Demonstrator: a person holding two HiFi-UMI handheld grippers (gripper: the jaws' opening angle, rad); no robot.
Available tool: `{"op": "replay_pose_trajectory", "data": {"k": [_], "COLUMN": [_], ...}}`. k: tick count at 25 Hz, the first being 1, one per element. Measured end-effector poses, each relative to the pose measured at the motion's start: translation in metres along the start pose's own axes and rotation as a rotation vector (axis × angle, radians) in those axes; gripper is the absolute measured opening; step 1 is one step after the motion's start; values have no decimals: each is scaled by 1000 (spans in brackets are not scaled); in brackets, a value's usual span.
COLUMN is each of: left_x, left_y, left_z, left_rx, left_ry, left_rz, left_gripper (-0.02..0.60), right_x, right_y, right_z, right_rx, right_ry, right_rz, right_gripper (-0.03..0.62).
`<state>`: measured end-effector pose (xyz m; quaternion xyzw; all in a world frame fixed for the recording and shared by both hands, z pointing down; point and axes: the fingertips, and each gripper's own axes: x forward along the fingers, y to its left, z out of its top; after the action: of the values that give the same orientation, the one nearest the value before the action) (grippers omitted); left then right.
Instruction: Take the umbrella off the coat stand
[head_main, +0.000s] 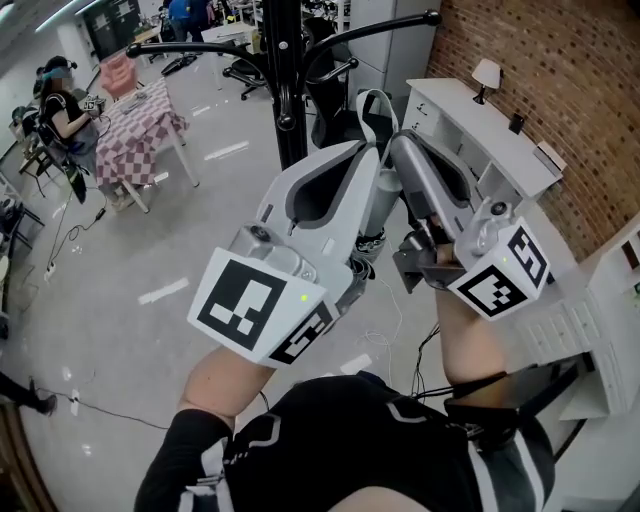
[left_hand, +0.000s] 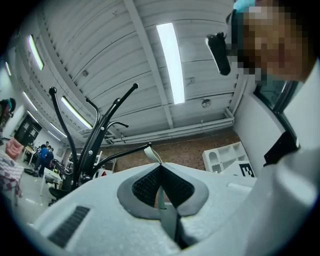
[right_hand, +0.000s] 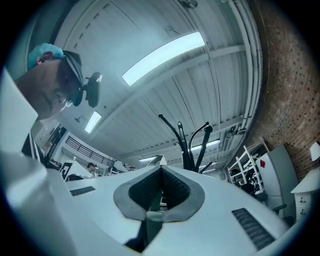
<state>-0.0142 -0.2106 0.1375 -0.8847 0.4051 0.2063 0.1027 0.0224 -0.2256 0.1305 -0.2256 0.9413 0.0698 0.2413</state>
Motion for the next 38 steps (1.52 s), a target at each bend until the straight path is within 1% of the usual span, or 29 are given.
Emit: {"op": "replay_pose_trajectory", "data": {"k": [3, 7, 11, 15, 18, 21, 25, 30, 33, 38], "left_x": [-6, -14, -25, -34, -45, -63, -94, -109, -121, -135], "left_y": [-1, 2, 3, -1, 2, 8, 13, 28, 30, 31], "left_z": [-4, -9, -14, -20, -25, -30, -30, -37, -46, -55], "left_rx": [14, 25, 40, 48, 53, 39, 44, 18, -12, -33], "left_ry": [2, 16, 27, 29, 43, 68, 86, 104, 118, 128], "left_rz": [30, 95, 158, 202, 238, 268, 265, 251, 250, 247], "left_gripper": [12, 12, 12, 12, 12, 12, 12, 12, 12, 12], "right_x": [-1, 1, -4, -9, -9, -7, 0, 6, 2, 0], "right_y": [5, 8, 11, 17, 21, 35, 62, 69, 77, 85], "right_z": [-7, -17, -24, -32, -42, -59, -78, -96, -109, -125], "right_rx": [17, 66, 91, 129, 152, 175, 184, 171, 176, 201], "right_ry": [16, 37, 51, 61, 72, 98, 133, 171, 193, 212], "right_rz": [44, 95, 148, 213, 239, 242, 230, 200, 190, 183], "right_gripper": [8, 8, 8, 8, 8, 8, 8, 8, 8, 8]}}
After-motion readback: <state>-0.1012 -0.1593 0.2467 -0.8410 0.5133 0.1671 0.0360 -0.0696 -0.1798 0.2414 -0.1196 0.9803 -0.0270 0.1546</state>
